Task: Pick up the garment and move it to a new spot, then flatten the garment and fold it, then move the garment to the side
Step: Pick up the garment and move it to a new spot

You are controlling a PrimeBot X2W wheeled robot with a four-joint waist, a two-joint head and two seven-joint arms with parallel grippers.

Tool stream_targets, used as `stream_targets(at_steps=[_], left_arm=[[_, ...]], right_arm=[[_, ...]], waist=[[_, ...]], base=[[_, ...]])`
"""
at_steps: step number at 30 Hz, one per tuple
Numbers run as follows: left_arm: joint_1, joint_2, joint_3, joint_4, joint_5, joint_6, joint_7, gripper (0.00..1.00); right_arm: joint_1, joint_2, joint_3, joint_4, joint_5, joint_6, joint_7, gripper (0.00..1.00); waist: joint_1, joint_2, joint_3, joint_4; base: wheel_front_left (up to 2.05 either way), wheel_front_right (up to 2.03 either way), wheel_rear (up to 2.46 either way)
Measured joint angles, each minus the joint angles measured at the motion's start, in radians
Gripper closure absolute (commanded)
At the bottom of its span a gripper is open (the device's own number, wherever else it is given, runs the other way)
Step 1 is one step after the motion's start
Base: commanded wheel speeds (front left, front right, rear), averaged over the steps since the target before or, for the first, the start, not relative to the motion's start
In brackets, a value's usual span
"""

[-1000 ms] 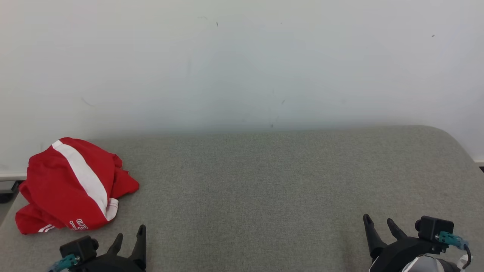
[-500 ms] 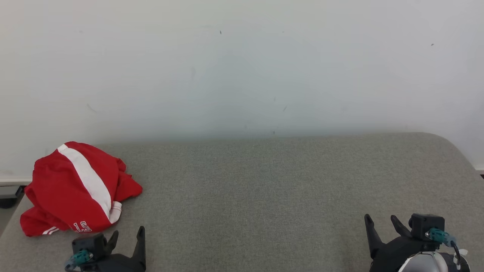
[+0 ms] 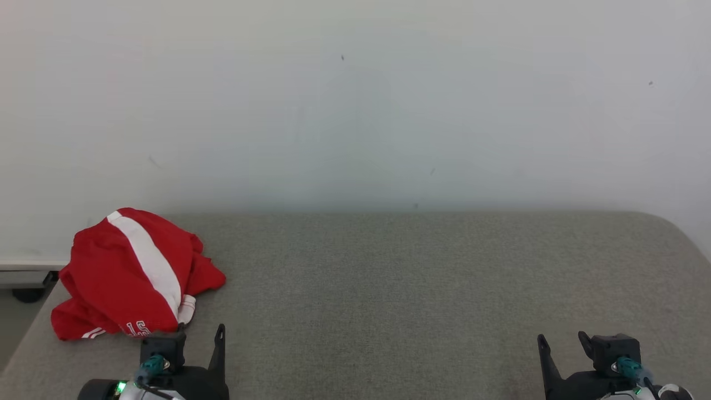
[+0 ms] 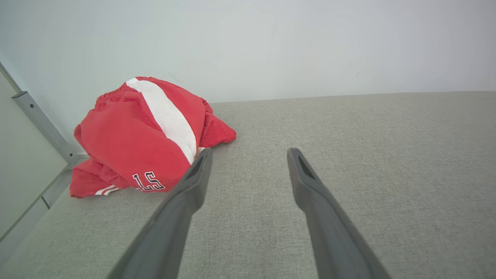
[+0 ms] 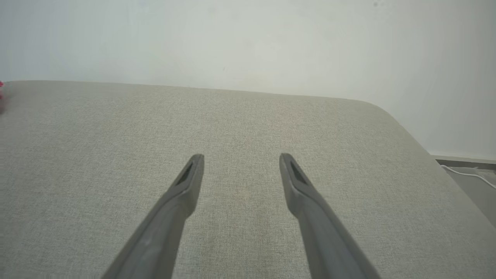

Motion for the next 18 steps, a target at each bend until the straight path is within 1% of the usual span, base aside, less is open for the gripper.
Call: stream_targets(at_steps=[9, 12, 18], left_arm=[[-0.009, 0.014, 0.009, 0.002, 0.008, 0.000, 0.049, 0.00], [-0.009, 0.027, 0.014, -0.002, 0.008, 0.000, 0.063, 0.00], [-0.009, 0.035, 0.004, -0.014, 0.010, 0.000, 0.093, 0.00]], right_arm=[[0.012, 0.027, 0.007, -0.027, -0.001, -0.001, 0.000, 0.00], [0.011, 0.039, 0.014, -0.027, 0.003, -0.001, 0.000, 0.00], [0.008, 0.053, 0.017, -0.032, 0.011, -0.001, -0.001, 0.00]], waist=[[0.0000, 0.0001, -0.001, 0.101], [0.0000, 0.0001, 0.001, 0.141], [0.0000, 0.0001, 0.006, 0.225]], base=[[0.00, 0.00, 0.00], [0.00, 0.00, 0.00], [0.00, 0.00, 0.00]])
